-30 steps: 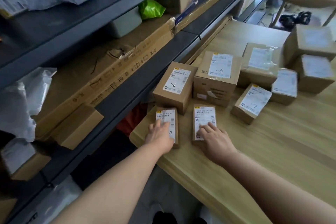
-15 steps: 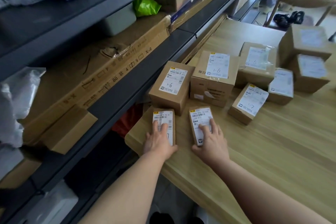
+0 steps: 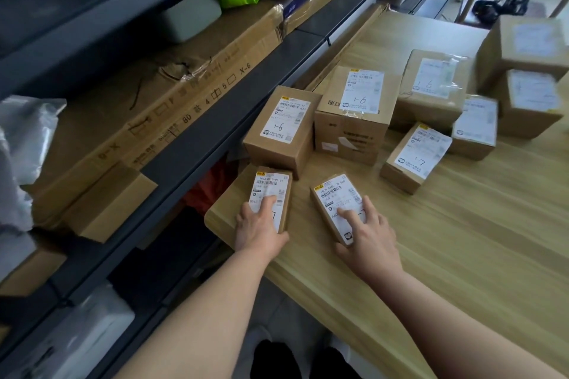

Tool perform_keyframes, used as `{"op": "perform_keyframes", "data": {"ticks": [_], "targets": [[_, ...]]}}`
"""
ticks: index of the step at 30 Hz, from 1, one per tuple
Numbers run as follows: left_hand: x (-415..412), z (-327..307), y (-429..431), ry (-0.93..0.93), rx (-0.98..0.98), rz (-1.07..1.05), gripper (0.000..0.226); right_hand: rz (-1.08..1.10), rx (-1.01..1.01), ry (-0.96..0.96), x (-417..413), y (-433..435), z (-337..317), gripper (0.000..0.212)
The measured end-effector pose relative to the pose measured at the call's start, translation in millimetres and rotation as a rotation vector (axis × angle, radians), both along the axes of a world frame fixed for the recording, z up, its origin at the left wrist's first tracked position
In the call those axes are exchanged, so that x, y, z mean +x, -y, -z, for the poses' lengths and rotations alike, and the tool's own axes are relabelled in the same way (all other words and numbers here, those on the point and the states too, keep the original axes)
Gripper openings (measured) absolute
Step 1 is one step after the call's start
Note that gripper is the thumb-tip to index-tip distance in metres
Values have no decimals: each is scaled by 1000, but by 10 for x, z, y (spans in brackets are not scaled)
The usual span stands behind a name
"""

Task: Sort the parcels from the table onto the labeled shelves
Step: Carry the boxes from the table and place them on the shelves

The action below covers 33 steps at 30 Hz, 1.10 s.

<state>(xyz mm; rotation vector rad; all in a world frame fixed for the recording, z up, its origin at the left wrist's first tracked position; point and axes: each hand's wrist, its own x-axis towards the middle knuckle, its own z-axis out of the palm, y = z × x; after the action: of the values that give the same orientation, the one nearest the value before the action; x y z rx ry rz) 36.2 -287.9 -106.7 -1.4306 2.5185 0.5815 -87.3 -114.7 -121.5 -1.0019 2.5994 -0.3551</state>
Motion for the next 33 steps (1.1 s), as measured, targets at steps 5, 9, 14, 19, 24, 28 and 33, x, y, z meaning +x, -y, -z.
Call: {"op": "perform_keyframes", "data": {"ticks": [5,9,14,19,24,28,33], "targets": [[227,24,-225,-19,-27,52,77,-15,-18,14,70,-196,-4,72],[619,44,-397,-13,-8,132,75,-64,-6,35,292,-235,-43,72],[1321,-52,-335,-64,-8,-16,78,-190,16,13,651,-16,-144,81],[2169,-235,-325,-169,-49,-255,83,-392,-30,-68,1260,348,-323,82],[3126,-406,-485,-277,-60,-522,87,-545,-98,-86,2098,644,-527,83],[3923,-518,-747,-267,-75,-651,89,-662,-121,-113,2859,710,-646,85],[4872,-622,-1140,-258,-107,-795,92,-786,-163,-125,3840,622,-741,85]]}}
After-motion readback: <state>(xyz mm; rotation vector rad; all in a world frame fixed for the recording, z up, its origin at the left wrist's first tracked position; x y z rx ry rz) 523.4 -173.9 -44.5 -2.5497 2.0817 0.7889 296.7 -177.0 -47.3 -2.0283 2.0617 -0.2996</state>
